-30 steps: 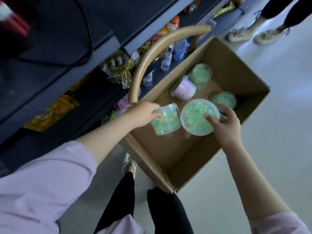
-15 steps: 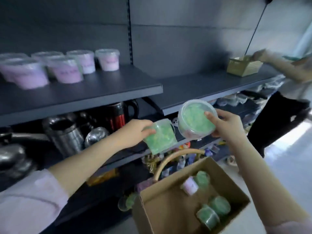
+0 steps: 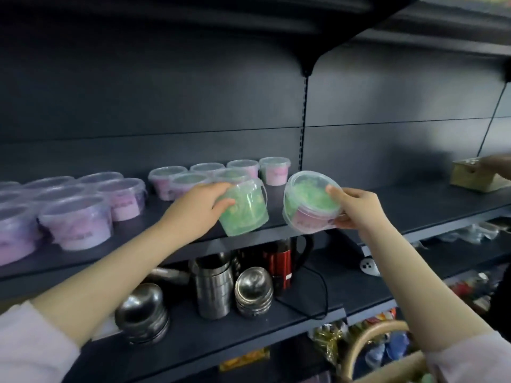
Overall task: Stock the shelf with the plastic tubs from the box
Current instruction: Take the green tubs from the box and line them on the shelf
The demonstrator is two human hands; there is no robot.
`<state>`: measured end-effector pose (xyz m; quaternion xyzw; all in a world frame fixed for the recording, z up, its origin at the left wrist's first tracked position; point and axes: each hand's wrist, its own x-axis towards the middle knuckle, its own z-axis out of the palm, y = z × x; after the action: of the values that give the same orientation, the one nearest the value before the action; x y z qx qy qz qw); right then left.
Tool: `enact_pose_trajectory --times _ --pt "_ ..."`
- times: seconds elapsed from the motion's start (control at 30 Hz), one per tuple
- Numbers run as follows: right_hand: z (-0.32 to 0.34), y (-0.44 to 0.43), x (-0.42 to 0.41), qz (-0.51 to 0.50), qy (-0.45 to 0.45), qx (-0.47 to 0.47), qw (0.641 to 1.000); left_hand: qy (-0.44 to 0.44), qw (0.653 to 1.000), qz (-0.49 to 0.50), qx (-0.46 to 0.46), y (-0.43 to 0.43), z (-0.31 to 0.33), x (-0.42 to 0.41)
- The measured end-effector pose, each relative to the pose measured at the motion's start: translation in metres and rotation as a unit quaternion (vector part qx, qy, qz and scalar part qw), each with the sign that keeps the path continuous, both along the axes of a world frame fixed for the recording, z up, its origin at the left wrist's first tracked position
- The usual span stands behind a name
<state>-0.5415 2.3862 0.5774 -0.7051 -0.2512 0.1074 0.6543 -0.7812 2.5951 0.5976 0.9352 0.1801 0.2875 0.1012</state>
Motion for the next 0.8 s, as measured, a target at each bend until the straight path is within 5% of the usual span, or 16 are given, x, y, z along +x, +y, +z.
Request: enact_pose_trajectory --times 0.17,0.4,0.6,0.8 --pt "-0.012 0.055 -0.007 -0.024 0.035 -0.029 0.999 0.034 0.998 0.046 0.037 0.04 -0.014 -0.006" --pt "-0.006 0.085 0.033 -0.077 -0.053 -0.132 0.987 0.013 0.998 -0.003 0.054 0.061 -0.024 0.034" --pt "0.001 0.081 0.086 0.108 -0.153 -0.156 0.97 0.003 0.997 0.014 0.071 0.057 -0.035 0.1" --pt "-0.012 0.092 0.139 0.061 -0.16 -0.127 0.977 -0.006 0.998 -0.029 0.062 0.068 -0.044 0.167"
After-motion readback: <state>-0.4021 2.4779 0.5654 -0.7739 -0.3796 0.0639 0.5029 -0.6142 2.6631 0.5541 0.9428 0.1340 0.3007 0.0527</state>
